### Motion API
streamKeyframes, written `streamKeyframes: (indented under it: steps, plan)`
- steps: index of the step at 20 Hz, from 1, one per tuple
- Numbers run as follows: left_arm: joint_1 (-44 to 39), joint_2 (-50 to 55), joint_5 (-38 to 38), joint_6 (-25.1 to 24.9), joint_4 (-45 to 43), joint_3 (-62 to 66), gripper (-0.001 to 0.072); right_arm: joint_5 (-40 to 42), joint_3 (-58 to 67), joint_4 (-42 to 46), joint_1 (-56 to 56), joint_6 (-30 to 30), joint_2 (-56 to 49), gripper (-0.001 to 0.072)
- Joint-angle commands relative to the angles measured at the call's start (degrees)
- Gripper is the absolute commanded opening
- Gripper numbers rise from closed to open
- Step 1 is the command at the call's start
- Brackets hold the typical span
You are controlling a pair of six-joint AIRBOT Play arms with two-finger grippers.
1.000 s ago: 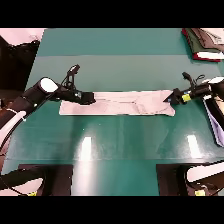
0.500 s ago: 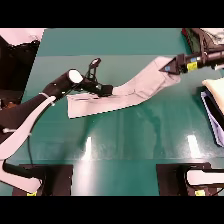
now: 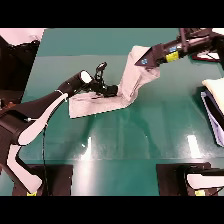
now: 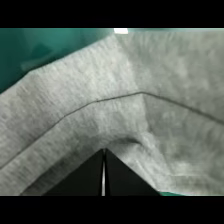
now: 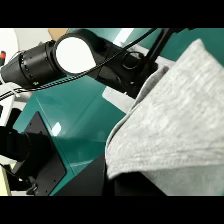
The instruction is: Fold the shirts.
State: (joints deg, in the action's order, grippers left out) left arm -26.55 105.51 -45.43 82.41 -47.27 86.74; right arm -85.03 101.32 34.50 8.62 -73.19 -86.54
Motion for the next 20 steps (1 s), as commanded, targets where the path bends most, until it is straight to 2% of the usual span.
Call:
streamKeyframes:
  steps: [1,5,7,13,18,19,20]
  plan:
    - [1.6,0.4,-4.4,-0.5,-0.9,2.7,0.0024,0.9,0.5,0.0,3.9,-0.3,-1.7,0.001]
    - [8.5,0.3,-20.9,-0.3,-6.1,13.0,0.0023,2.0,0.5,0.1,6.9,-0.3,-4.4,0.001]
    - [11.8,-1.5,-26.6,-0.1,-10.3,18.0,0.0023,4.1,0.5,0.1,9.2,-0.3,-6.1,0.001]
    - [20.4,-13.9,-33.3,0.1,-23.0,24.8,0.0024,14.1,0.5,0.1,17.8,0.1,-12.7,0.0011]
    - [24.2,-20.7,-34.5,0.1,-25.3,24.9,0.0024,29.7,0.5,0.0,26.8,2.4,-19.0,0.0018]
    - [24.2,-21.1,-34.7,0.1,-25.9,24.9,0.0024,33.1,0.5,-0.3,28.7,3.0,-20.2,0.0088]
    - [24.2,-21.2,-34.9,0.1,-25.9,24.9,0.0024,36.3,0.5,-1.0,30.5,3.8,-21.2,0.034]
